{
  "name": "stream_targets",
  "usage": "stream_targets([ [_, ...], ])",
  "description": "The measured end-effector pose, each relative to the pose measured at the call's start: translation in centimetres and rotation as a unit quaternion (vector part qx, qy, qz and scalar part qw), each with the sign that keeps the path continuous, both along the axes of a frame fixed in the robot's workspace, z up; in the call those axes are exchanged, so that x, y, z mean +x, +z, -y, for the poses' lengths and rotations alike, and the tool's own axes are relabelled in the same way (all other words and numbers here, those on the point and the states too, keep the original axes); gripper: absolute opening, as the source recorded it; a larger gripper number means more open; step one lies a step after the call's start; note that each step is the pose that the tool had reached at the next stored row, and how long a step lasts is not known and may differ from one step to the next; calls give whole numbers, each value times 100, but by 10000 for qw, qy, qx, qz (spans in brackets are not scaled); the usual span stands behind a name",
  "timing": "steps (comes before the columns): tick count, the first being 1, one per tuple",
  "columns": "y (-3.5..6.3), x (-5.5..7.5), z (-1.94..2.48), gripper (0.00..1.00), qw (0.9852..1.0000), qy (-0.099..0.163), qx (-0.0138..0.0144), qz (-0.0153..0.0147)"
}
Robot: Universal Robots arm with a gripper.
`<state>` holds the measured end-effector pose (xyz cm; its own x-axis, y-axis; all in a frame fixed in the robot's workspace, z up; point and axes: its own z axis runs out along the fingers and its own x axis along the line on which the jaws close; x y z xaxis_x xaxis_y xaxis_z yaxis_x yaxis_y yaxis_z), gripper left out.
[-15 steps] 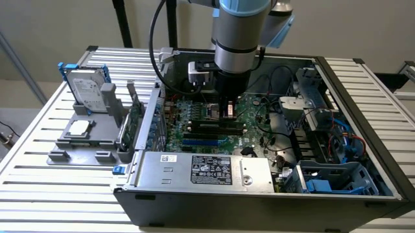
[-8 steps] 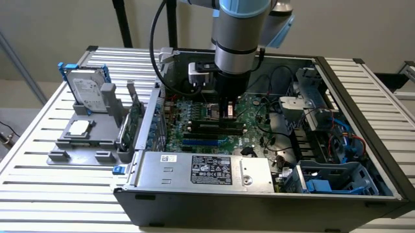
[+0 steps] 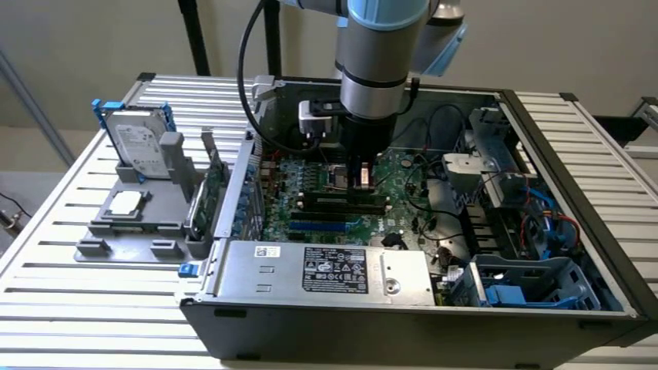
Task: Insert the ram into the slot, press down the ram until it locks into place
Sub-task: 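Insert the ram into the slot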
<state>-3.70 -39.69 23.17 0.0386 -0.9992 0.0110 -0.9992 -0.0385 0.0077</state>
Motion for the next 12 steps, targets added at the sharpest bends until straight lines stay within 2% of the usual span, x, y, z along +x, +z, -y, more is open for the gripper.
stream_targets([
  [12,-24,3,-19,13,10000,-16,-32,0],
])
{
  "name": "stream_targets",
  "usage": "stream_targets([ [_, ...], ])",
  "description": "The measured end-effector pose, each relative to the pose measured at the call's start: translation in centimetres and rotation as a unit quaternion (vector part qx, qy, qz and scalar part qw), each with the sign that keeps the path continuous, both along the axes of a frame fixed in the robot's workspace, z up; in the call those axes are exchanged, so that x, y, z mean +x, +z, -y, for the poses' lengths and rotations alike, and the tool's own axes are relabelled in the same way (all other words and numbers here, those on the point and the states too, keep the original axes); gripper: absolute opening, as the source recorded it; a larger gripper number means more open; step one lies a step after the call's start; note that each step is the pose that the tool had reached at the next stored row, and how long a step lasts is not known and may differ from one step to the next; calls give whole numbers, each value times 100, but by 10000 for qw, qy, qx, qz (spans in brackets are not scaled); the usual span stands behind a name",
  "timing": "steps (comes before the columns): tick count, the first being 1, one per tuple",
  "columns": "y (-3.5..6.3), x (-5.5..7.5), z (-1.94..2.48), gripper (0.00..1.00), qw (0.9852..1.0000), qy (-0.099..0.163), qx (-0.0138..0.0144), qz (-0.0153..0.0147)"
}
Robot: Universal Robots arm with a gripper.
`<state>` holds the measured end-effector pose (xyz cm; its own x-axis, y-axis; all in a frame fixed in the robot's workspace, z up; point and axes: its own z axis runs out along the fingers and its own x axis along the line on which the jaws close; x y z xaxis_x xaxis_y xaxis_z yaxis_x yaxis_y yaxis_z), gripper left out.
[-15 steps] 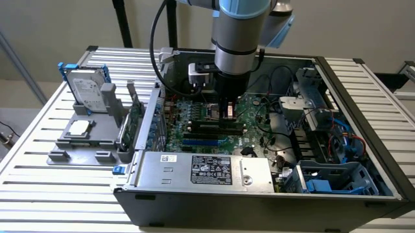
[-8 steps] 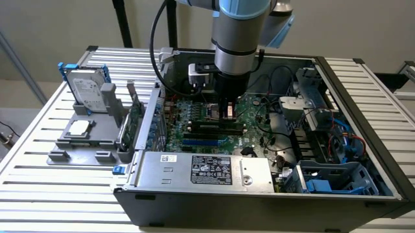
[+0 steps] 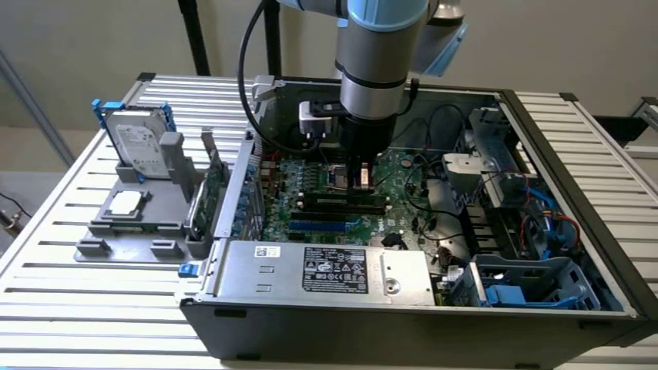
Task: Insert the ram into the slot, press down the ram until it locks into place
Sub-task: 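Insert the ram into the slot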
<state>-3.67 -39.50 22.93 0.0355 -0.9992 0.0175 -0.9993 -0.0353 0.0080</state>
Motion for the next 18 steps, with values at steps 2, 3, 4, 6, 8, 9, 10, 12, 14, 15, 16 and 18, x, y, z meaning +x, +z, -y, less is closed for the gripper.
stream_targets([
  [2,0,1,-3,13,10000,-6,-5,-1],
  [3,0,1,-3,13,10000,-8,-6,-1],
  [4,0,1,-3,13,10000,-11,-6,-1],
  [6,0,1,-3,13,10000,-14,-6,-2],
  [8,1,1,-4,13,10000,-18,-5,-3],
  [9,1,0,-4,13,10000,-21,-5,-5],
  [10,3,0,-3,13,10000,-23,-6,-7],
  [12,4,1,-3,13,10000,-26,-6,-10],
  [14,4,1,-3,13,10000,-28,-5,-11],
  [15,4,2,-3,13,10000,-29,-5,-11],
  [16,4,2,-3,13,10000,-31,-6,-12],
  [18,5,3,-3,13,10000,-39,-6,-12],
])
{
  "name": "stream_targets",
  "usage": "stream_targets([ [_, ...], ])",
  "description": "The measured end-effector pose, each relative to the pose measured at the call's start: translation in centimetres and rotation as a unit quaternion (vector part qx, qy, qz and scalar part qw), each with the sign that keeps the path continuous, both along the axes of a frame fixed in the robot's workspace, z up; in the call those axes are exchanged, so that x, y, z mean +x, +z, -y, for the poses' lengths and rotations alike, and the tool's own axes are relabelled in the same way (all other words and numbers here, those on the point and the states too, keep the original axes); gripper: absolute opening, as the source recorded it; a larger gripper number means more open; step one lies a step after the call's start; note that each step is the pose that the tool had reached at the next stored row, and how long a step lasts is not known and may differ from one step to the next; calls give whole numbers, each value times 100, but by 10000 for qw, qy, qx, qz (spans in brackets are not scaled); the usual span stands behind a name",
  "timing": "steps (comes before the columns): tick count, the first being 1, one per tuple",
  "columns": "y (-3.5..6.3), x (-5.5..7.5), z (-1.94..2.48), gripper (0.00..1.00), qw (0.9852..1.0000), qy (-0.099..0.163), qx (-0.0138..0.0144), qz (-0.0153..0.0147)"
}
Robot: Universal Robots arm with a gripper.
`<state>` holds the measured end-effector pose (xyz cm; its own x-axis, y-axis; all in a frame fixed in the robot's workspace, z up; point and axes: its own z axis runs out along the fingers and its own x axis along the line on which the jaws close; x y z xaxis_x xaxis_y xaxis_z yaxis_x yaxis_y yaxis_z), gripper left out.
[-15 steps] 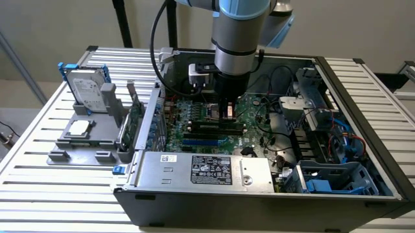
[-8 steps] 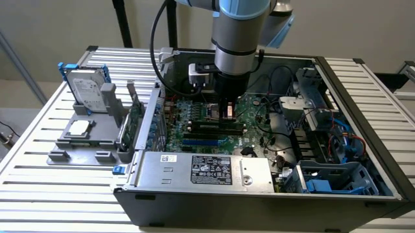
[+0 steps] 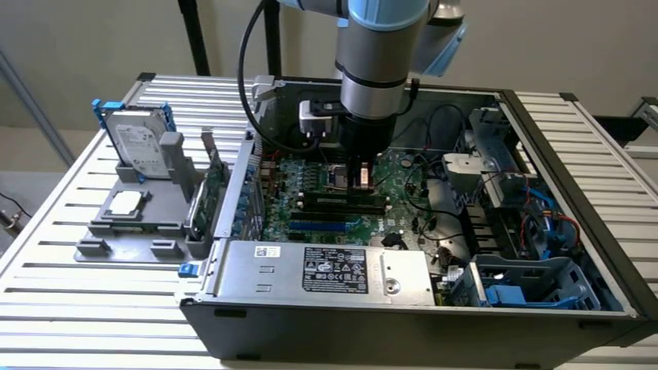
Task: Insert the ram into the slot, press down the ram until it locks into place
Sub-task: 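Insert the ram into the slot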
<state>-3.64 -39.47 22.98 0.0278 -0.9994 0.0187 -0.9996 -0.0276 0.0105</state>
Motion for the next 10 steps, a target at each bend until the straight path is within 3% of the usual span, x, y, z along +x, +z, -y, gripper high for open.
stream_targets([
  [10,9,3,8,13,10000,-9,-5,-3],
])
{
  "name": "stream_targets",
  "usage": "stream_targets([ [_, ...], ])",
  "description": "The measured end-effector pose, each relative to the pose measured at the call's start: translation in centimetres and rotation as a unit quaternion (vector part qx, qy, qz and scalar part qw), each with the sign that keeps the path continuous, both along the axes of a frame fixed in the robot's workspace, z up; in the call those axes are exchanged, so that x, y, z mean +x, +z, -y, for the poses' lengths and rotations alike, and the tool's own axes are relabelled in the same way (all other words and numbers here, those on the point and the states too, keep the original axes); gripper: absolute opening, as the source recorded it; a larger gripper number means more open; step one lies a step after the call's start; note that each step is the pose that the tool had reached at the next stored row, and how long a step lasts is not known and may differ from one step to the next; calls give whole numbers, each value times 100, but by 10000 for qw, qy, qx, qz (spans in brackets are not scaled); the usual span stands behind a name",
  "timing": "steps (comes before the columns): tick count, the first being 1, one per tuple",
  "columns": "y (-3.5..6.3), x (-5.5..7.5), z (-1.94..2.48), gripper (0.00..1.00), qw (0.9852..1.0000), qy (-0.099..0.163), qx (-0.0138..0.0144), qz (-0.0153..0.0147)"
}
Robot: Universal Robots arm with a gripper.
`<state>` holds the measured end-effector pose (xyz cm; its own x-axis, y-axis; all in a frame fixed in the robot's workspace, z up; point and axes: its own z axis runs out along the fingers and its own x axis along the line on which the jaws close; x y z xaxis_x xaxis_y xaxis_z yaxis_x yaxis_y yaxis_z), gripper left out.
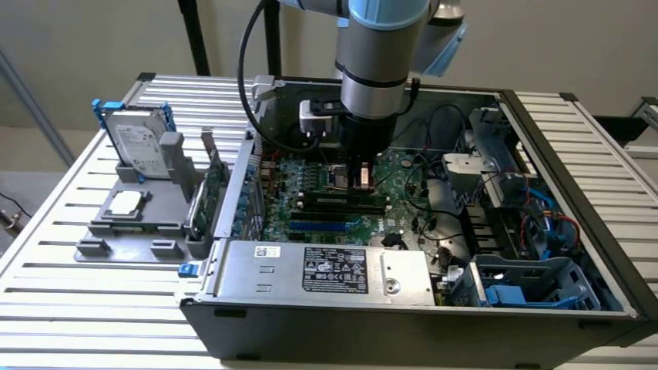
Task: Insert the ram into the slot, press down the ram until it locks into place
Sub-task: 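Insert the ram into the slot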
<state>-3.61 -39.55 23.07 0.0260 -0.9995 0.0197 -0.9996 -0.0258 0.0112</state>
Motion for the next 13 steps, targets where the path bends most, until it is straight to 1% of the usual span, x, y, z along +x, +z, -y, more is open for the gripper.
stream_targets([
  [8,-16,0,-1,13,10000,-1,-28,0],
  [13,-19,0,-4,13,10000,-1,-35,1],
])
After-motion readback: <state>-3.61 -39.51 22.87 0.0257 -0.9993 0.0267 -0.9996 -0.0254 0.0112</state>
